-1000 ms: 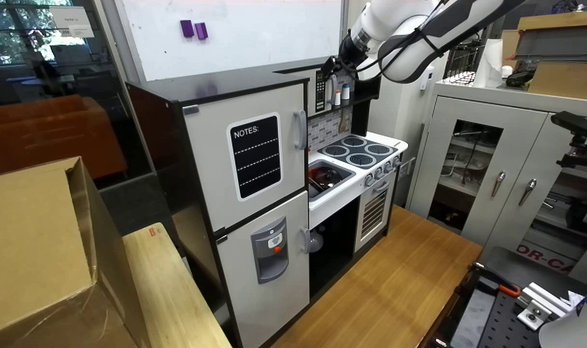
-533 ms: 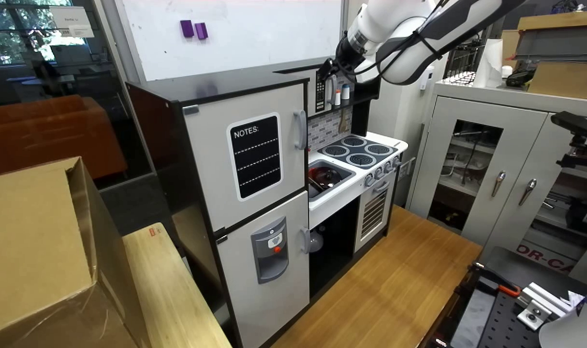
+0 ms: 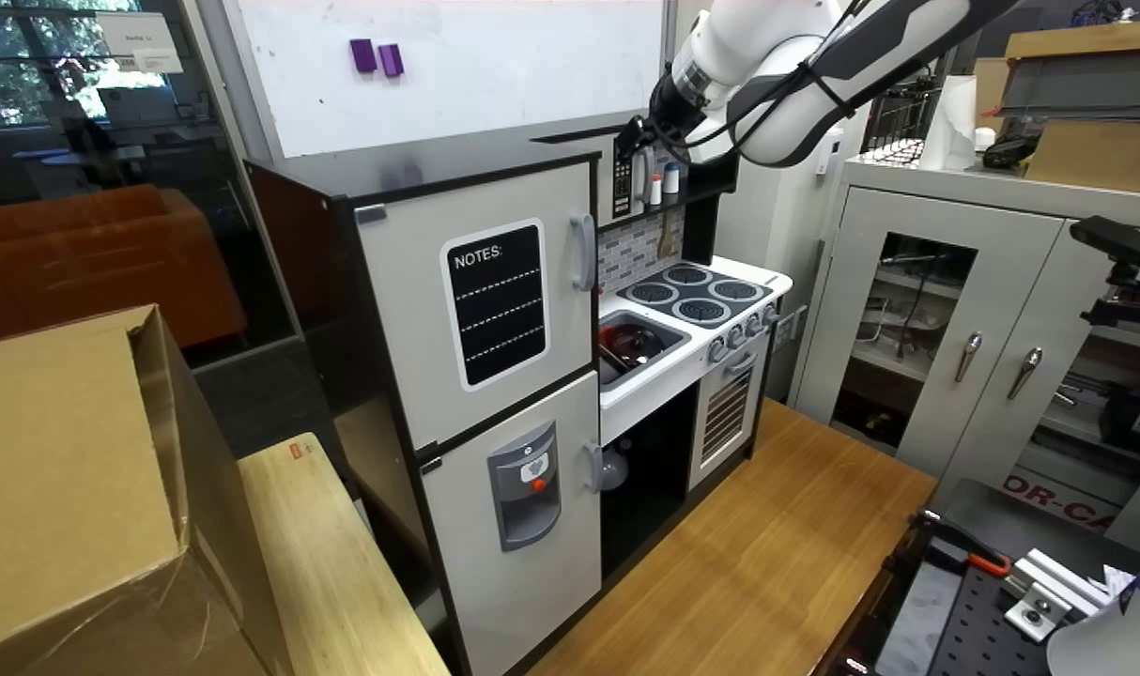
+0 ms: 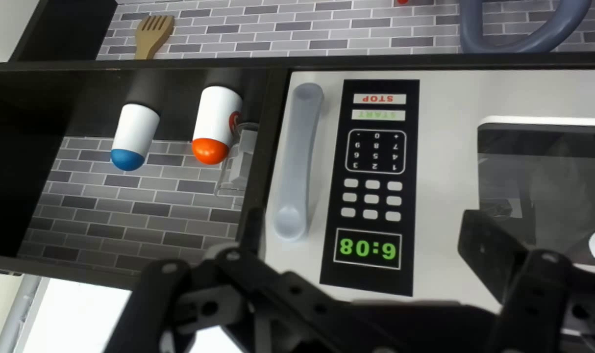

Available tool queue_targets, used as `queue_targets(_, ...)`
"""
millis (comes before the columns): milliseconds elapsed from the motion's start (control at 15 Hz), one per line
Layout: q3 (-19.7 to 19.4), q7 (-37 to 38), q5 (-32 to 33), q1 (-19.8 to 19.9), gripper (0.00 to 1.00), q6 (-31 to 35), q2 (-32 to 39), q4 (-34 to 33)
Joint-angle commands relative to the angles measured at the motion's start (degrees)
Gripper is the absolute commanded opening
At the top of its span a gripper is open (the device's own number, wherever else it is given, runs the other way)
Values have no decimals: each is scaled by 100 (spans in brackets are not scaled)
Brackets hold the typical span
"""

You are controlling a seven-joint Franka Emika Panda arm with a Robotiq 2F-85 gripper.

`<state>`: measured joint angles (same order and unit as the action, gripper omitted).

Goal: Open the cabinet door on the top of the sink

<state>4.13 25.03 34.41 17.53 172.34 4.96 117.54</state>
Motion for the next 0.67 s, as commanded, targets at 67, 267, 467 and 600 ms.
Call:
queue_targets(67, 8, -28, -27, 2, 100, -19, 35, -29)
queue_targets(267, -10, -14, -25, 12, 100, -54, 109, -98)
queue_targets(467, -74, 42, 23, 29, 100, -96, 162, -161)
queue_targets(600, -164, 156, 82, 22, 100, -170, 210, -232)
